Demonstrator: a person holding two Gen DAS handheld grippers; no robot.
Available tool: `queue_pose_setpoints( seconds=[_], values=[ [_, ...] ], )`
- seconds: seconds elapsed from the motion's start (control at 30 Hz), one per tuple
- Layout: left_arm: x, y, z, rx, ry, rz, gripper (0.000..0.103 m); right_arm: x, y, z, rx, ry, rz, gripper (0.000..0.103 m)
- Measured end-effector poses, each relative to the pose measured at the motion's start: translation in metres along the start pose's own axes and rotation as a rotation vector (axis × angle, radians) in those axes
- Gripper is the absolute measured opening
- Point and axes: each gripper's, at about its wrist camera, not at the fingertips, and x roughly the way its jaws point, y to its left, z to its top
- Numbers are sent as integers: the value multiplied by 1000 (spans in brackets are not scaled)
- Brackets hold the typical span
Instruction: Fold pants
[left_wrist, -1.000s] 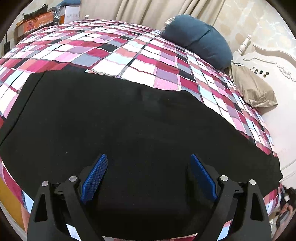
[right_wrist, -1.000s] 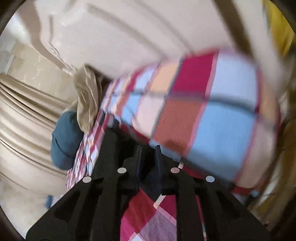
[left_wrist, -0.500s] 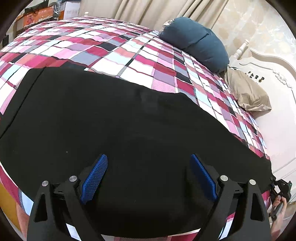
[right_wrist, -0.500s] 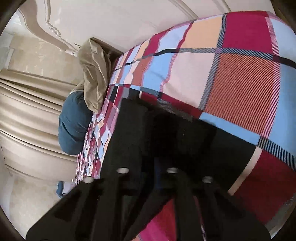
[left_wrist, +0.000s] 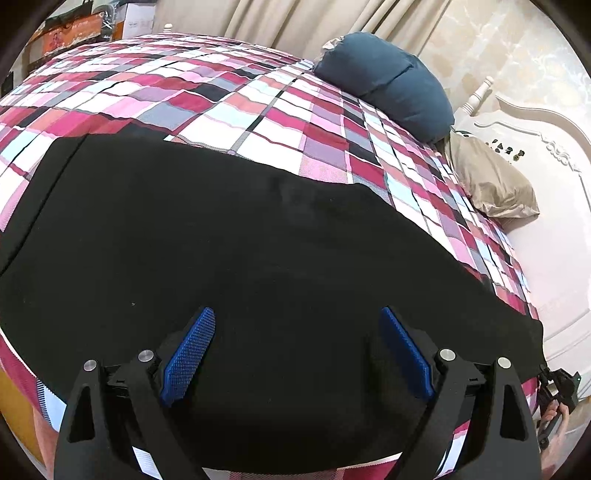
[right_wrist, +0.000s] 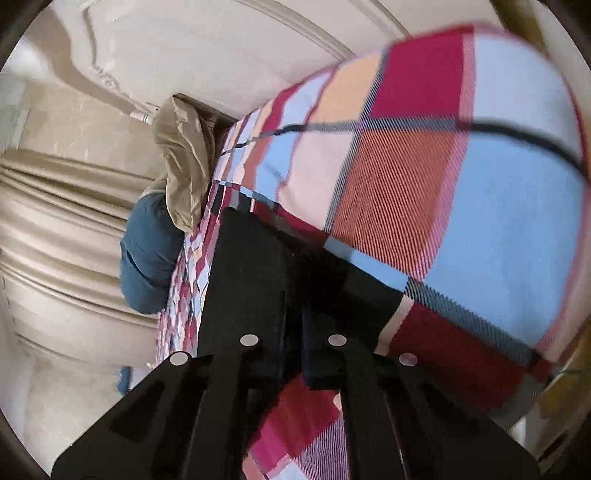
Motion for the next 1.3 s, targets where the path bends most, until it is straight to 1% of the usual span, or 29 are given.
queue_pose_setpoints(
  seconds=[0.03,0.07,0.1,0.13,0.17,0.23,0.3,0.37,0.43,0.5,0.53,0.57,0.6,0.67,0.73,0.8,0.83,0.87,0.9,0.93,1.0,1.07,1.17,1.23,1.3],
  values=[
    [0,0,0,-2,1,-4,89,-7,5,2,-29,-17,-33,22],
    [-1,1,0,-3,0,-7,89,-15,11,6,-74,-40,-71,29],
    [-1,1,0,-2,1,-9,89,-21,16,11,-107,-48,-90,42],
    [-1,0,0,6,1,-8,89,-24,19,18,-123,-50,-95,48],
    [-3,-1,0,11,-4,-7,89,-26,20,24,-132,-45,-93,52],
    [-10,-3,1,12,-25,-20,89,-21,28,44,-196,29,-54,53],
    [-19,-6,3,38,-53,-47,89,-12,34,56,-245,93,-57,56],
    [-27,-8,9,86,-84,-54,89,8,40,68,-290,208,-29,58],
    [-31,-3,15,110,-97,-67,89,22,45,75,-322,255,-40,59],
    [-31,7,22,106,-90,-88,89,34,48,80,-343,295,-35,59],
    [-30,14,26,98,-87,-101,89,41,46,83,-332,312,-38,60],
    [-27,19,30,87,-82,-105,89,48,44,84,-318,342,-23,63],
    [-25,26,32,73,-72,-105,89,57,40,84,-294,389,8,63],
    [-16,42,36,24,-33,-105,89,65,41,82,-298,415,16,66],
    [-8,57,36,-41,6,-120,89,74,48,73,-323,481,50,66],
    [-6,67,33,-87,-3,-168,89,79,58,66,-395,493,-24,59],
    [-7,68,33,-96,-8,-180,90,80,62,63,-420,492,-63,44],
    [-6,69,32,-101,-12,-201,92,81,64,62,-426,494,-84,25],
    [-6,70,32,-103,-14,-214,93,82,63,62,-412,519,-83,23],
    [-6,71,31,-106,-13,-220,93,81,64,61,-418,525,-85,22],
    [-5,73,31,-91,-8,-235,94,79,71,58,-457,517,-120,20],
    [-5,72,31,-65,-2,-248,95,73,78,57,-464,492,-135,19],
    [-4,69,31,-5,26,-244,95,58,97,53,-497,448,-136,19],
    [-3,69,32,-5,35,-247,95,48,114,50,-519,422,-126,19],
    [-3,73,34,-38,38,-263,95,38,134,45,-552,398,-119,19]
  ],
)
